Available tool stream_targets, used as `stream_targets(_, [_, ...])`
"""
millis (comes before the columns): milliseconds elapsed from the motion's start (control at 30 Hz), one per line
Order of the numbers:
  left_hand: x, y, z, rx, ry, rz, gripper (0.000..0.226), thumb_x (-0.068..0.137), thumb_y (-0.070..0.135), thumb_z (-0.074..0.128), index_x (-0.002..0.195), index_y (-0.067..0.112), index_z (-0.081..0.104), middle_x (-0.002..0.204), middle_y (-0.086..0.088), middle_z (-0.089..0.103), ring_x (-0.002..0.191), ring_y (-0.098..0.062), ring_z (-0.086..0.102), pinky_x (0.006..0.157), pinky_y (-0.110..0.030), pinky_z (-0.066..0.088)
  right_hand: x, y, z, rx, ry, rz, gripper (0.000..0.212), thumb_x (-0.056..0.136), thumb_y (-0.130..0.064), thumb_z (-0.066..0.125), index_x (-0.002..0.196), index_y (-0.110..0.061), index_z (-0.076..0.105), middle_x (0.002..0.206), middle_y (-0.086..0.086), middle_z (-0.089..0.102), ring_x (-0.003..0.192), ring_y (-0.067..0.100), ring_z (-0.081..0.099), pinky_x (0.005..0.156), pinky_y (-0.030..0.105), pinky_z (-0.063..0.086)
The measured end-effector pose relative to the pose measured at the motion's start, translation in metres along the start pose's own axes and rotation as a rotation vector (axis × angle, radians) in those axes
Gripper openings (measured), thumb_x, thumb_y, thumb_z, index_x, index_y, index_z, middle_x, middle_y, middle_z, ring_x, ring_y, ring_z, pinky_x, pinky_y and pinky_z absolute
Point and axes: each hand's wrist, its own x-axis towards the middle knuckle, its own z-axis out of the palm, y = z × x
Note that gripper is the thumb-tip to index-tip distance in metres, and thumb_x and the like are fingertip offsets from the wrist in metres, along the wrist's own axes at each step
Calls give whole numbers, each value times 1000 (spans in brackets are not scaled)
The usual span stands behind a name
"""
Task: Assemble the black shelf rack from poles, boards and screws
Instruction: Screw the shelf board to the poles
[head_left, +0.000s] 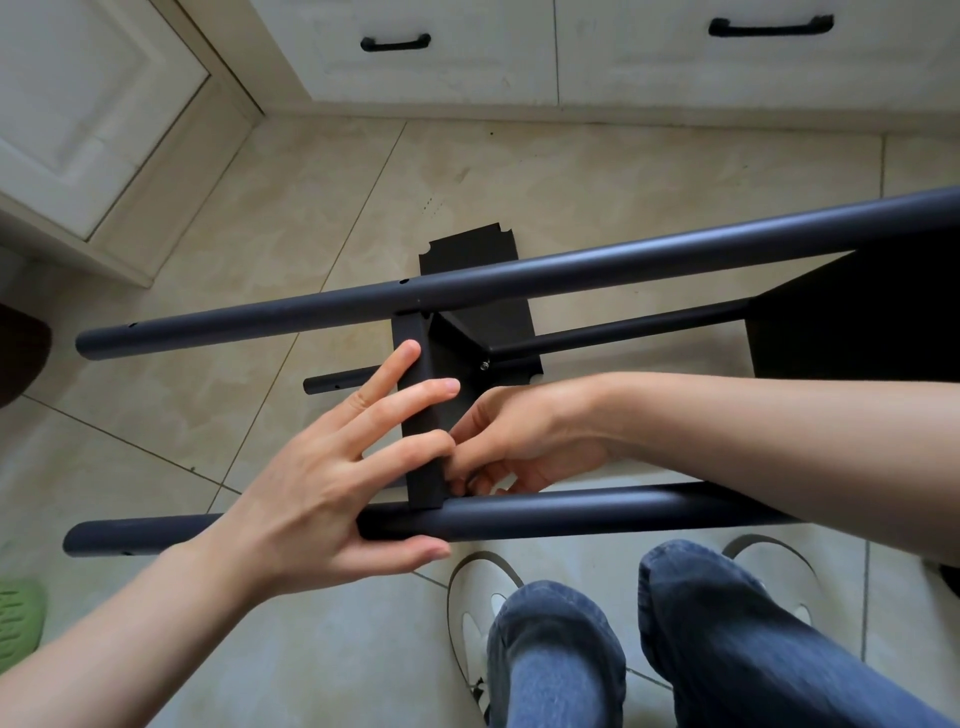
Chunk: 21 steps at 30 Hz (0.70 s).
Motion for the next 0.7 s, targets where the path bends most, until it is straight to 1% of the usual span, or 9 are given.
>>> stream_targets(133, [2, -1, -1, 3, -2, -6, 54, 90, 61, 60, 121, 16, 58, 155, -8, 40, 152, -36, 19, 117, -36, 34, -7, -4, -7, -36, -20, 43, 16, 96, -24, 60, 96, -10, 68, 82, 3, 62, 76, 14, 56, 76, 29, 48])
stream_targets(233, [2, 0, -1, 4, -3, -4, 54, 91, 61, 59, 122, 17, 57, 154, -7, 40, 153, -35, 19, 118, -35, 32, -4, -3, -2, -34, -2, 50, 15, 96, -23, 60, 94, -10, 67, 79, 3, 60, 73, 13, 54, 75, 28, 46])
stream_targets(300, [2, 0, 0, 5, -2, -2, 54, 91, 61, 59, 122, 17, 59, 154, -7, 40, 153, -35, 18, 119, -35, 31, 0, -1, 2, -37, 18, 36, 13, 96, -20, 59, 97, -9, 66, 78, 3, 60, 74, 13, 55, 75, 29, 47])
stream_targets(400, [1, -1, 0, 7, 0, -1, 54, 91, 61, 59, 122, 17, 60, 154, -7, 40, 153, -35, 19, 119, -35, 31, -1, -2, 2, -29, 30, 4, 15, 97, -18, 58, 104, -7, 65, 86, 6, 63, 78, 15, 58, 78, 31, 49])
stream_targets(500, [3, -1, -1, 0, 1, -6, 53, 91, 62, 58, 122, 19, 55, 155, -5, 39, 153, -34, 18, 118, -36, 33, -8, -3, -3, -44, 24, 29, 26, 96, -21, 60, 113, -3, 65, 97, 12, 61, 88, 21, 56, 82, 32, 47])
stream_targets(567, [4, -2, -1, -5, 0, -7, 53, 91, 62, 58, 122, 19, 55, 155, -5, 38, 153, -34, 18, 117, -36, 34, -10, -4, -5, -53, 28, 43, 24, 95, -22, 62, 110, -3, 66, 98, 12, 62, 89, 22, 56, 84, 33, 47])
stream_targets(700, [3, -3, -1, -5, -4, -4, 53, 91, 62, 58, 123, 21, 54, 156, -3, 37, 153, -34, 18, 117, -35, 33, -6, -4, -2, -15, 30, 15, 14, 95, -18, 61, 100, -6, 67, 95, 13, 60, 86, 21, 54, 82, 32, 46])
